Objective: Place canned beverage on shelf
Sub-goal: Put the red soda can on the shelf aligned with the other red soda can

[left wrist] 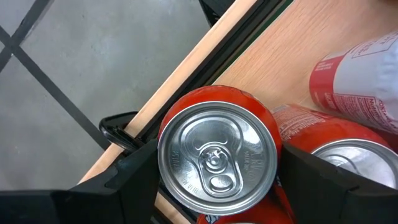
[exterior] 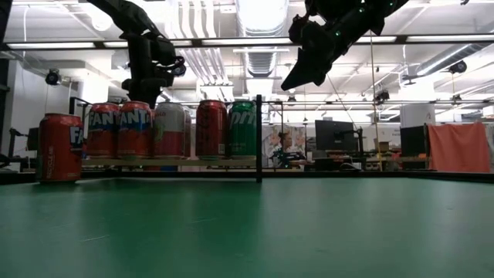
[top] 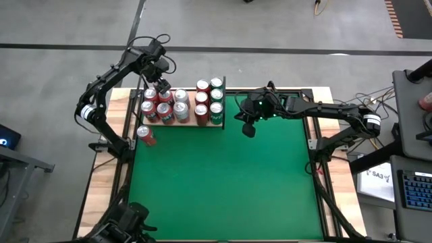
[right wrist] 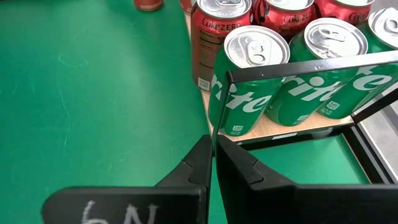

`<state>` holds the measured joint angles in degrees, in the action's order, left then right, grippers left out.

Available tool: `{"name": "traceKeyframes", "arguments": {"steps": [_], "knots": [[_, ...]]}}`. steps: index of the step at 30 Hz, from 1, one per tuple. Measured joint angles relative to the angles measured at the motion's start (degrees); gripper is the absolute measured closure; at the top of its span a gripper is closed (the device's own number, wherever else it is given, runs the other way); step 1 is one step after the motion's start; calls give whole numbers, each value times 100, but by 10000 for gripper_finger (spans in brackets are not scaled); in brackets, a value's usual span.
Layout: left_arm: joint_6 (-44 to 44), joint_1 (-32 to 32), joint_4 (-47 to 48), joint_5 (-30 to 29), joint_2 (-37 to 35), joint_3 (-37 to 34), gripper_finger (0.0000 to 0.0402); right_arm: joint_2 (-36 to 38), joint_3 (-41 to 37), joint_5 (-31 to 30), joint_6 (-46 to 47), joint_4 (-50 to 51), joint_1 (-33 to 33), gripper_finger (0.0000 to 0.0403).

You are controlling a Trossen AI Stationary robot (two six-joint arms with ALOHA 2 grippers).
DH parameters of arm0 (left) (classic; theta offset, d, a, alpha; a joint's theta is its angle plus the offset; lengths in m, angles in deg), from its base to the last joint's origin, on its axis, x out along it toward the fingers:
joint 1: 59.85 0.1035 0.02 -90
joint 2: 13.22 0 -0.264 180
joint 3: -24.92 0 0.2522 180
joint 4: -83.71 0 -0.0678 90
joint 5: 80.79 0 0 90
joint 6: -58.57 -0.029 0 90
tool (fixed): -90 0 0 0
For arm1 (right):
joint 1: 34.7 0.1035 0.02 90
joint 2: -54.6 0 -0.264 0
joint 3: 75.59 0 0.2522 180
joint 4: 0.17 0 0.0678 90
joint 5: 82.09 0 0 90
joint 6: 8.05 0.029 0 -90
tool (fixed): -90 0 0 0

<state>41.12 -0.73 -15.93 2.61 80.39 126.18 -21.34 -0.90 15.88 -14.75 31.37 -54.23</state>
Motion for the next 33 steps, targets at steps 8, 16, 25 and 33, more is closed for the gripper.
{"name": "traceKeyframes", "arguments": {"steps": [8, 16, 25, 33], "knots": [[-1, -1, -16, 0, 0, 0, 133, 0, 0, 0, -2, 0, -2, 390], [20, 0, -154, 3, -4, -75, 133, 0, 2, 0, -2, 2, -1, 390], [106, -1, -215, 1, 70, -87, 133, 0, 2, 0, -37, 2, -2, 390], [109, -2, -234, -15, 306, -57, 133, 0, 2, 0, -43, 0, -1, 390]]}}
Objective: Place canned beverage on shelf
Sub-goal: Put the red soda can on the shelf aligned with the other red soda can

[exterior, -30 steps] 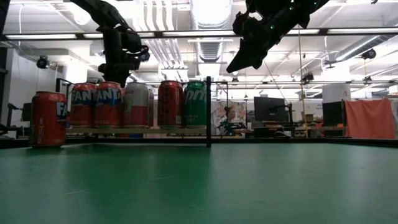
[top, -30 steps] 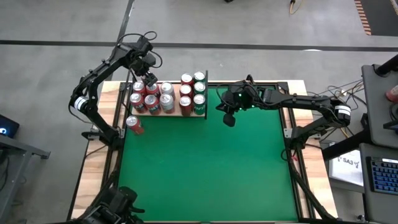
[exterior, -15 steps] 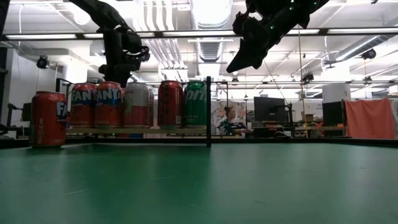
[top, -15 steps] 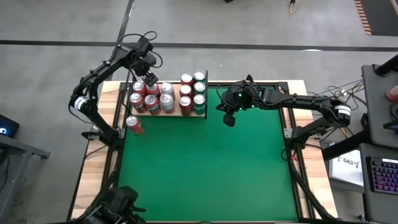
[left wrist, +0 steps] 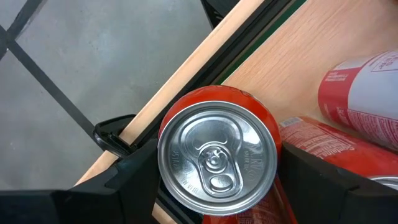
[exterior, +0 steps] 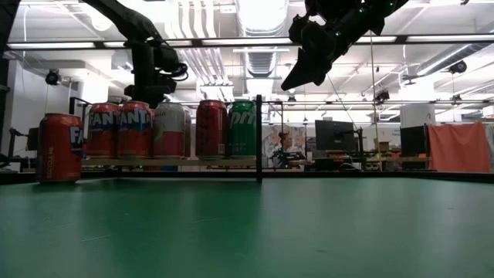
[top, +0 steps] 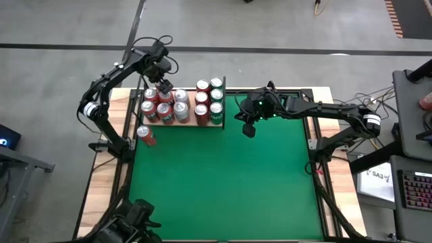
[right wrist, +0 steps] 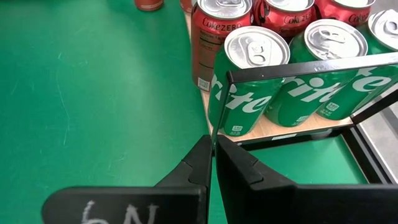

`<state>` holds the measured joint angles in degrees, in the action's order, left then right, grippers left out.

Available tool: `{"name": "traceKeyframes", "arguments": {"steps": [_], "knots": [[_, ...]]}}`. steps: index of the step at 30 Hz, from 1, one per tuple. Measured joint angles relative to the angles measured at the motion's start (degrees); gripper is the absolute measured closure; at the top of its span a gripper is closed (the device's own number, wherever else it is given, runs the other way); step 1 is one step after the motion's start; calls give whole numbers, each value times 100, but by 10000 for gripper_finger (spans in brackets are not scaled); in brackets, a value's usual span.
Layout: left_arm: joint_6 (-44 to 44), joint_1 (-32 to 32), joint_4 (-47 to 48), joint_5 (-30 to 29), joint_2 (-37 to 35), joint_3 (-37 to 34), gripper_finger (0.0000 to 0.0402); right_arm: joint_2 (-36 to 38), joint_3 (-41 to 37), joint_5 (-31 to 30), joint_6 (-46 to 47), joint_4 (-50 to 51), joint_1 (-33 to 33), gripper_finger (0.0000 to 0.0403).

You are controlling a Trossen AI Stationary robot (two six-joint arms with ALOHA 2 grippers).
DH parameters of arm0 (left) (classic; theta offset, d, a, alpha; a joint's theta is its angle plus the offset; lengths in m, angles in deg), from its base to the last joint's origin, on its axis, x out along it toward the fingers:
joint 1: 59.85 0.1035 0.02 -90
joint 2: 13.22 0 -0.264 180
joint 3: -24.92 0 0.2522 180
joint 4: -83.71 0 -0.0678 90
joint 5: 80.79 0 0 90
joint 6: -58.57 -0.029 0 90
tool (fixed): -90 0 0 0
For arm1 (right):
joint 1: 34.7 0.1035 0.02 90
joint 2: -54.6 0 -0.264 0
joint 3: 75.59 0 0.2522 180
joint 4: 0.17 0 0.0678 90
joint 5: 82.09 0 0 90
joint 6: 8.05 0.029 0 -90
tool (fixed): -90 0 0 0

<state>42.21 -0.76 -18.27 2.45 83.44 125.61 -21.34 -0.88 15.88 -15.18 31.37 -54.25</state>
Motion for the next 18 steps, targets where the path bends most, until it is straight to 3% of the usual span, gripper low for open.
{"name": "traceKeyframes", "arguments": {"steps": [18], "knots": [[-68, 0, 7, 1, -16, 55, 85, -2, 0, -2, -49, -2, 0, 390]]}}
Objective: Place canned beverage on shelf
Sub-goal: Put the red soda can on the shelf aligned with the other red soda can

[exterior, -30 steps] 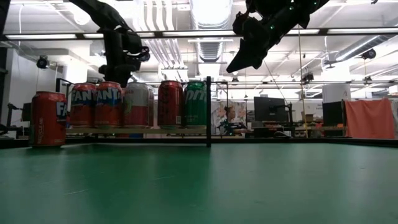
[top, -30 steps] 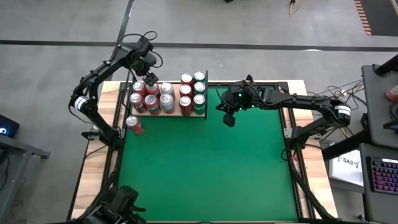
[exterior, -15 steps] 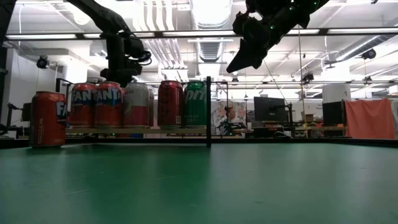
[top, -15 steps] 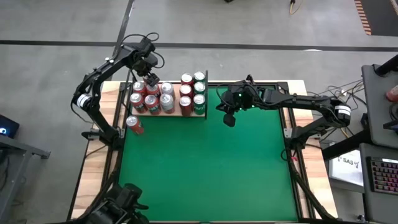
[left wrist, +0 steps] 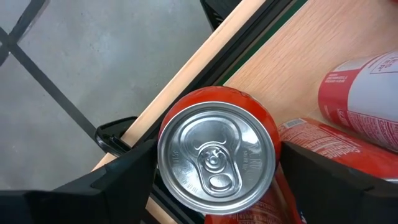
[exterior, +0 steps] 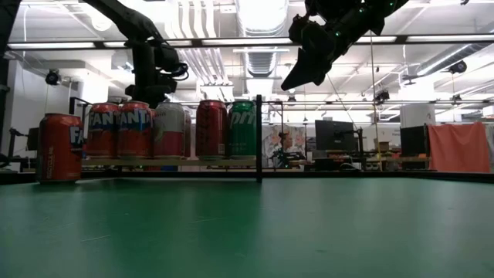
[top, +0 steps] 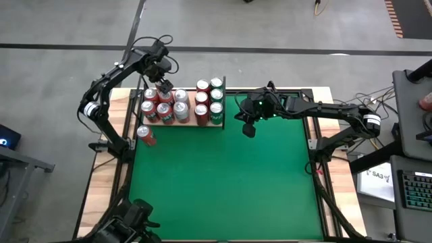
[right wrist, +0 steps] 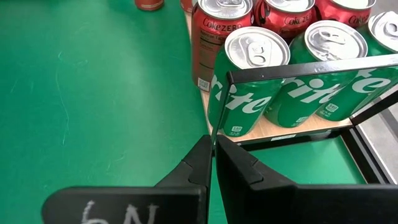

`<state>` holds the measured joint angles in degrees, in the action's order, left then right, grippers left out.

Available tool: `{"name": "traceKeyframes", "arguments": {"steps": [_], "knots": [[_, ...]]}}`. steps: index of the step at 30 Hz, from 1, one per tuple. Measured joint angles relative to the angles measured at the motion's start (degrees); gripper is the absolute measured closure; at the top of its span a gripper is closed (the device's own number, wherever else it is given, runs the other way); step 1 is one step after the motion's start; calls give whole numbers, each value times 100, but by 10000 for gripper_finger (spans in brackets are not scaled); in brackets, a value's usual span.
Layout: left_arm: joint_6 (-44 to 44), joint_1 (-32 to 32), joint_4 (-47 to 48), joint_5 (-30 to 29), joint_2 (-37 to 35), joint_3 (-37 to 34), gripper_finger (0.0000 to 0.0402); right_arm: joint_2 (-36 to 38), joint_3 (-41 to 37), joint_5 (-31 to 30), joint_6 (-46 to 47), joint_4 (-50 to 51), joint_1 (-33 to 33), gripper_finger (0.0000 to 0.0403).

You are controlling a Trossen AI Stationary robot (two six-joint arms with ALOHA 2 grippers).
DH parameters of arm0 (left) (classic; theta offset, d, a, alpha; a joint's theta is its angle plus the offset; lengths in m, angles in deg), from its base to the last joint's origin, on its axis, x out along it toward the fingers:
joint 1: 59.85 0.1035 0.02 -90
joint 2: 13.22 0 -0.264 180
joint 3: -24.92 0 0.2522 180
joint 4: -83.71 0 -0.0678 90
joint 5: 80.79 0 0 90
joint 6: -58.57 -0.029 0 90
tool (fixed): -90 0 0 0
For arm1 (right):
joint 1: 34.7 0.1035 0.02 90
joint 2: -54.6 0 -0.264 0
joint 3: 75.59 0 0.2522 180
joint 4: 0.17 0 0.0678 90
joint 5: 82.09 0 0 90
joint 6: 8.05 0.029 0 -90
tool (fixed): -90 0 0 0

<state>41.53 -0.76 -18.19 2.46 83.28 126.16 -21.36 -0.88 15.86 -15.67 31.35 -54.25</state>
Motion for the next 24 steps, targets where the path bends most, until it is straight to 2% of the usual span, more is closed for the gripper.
{"name": "traceKeyframes", "arguments": {"steps": [8, 18, 24], "knots": [[-44, 0, 86, -15, -88, 145, 84, 0, 0, 0, 4, 0, -1, 390], [82, -15, 431, -17, -98, 1018, 84, 0, 0, 0, 4, 0, -1, 390], [270, -160, 268, 323, -103, 1281, 92, 0, 0, 0, -2, -2, -1, 390]]}}
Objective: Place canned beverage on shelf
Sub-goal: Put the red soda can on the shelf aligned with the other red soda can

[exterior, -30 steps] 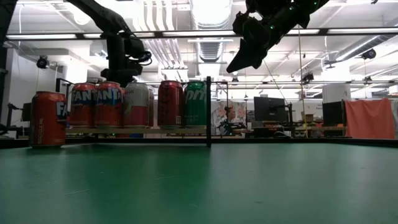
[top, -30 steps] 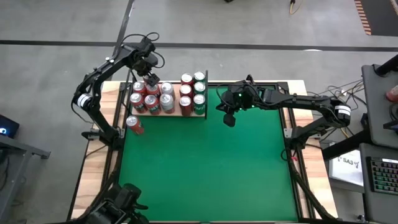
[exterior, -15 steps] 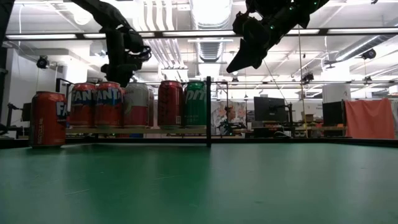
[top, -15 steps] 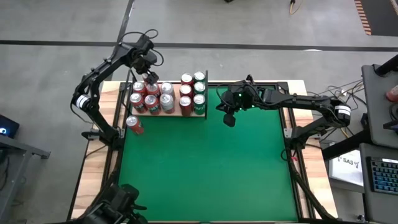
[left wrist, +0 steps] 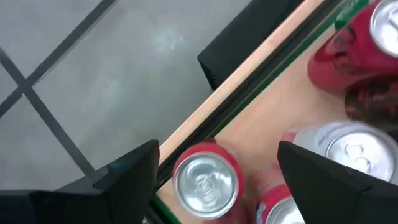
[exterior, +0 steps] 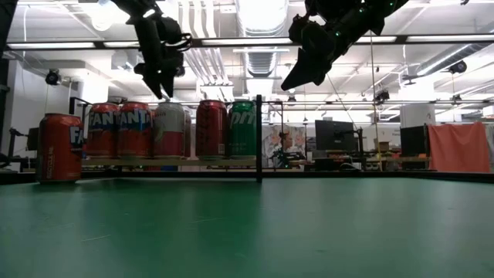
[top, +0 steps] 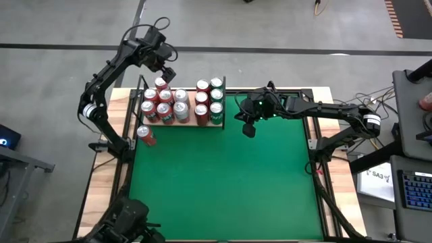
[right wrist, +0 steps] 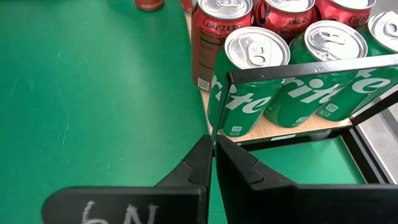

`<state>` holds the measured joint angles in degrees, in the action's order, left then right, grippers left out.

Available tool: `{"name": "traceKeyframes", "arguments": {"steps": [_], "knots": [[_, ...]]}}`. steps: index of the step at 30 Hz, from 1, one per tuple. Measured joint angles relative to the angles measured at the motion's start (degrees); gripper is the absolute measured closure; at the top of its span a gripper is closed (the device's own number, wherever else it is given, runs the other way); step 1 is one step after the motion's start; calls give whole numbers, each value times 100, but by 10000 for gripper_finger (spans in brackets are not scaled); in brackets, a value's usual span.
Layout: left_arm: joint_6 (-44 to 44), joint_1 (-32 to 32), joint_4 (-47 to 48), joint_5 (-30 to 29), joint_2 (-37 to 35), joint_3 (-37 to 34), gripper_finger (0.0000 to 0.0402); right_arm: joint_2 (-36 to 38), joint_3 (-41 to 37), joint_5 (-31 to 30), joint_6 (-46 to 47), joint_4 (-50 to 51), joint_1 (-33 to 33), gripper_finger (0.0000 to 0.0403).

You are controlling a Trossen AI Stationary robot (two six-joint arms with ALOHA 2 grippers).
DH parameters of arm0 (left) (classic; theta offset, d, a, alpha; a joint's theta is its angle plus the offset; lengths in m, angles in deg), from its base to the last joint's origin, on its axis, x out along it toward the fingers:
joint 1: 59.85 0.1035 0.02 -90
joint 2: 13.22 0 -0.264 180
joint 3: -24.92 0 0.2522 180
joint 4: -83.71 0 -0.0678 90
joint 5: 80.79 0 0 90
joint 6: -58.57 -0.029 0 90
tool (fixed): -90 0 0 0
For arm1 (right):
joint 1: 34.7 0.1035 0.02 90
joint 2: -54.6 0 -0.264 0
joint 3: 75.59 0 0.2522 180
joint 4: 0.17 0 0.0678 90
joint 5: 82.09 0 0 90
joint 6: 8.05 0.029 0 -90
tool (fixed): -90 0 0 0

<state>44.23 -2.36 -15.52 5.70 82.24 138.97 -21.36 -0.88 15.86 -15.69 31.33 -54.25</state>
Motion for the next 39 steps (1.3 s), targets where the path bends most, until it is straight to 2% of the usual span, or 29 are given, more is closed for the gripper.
{"name": "traceKeyframes", "arguments": {"steps": [3, 6, 14, 18, 39], "knots": [[53, -21, -75, 1, 0, -23, 107, 0, 0, -1, -4, 2, 2, 390], [131, -10, -138, -48, 0, -48, 142, 0, 0, -1, -11, 1, 1, 390], [152, -20, -250, -23, 63, -59, 309, 0, 0, -1, -57, 1, 0, 390], [162, -18, -238, 281, 219, -66, 386, 0, 1, -2, -55, 1, 0, 390], [204, -56, 15, 267, 686, -69, 401, 0, 2, -2, -125, 2, 0, 390]]}}
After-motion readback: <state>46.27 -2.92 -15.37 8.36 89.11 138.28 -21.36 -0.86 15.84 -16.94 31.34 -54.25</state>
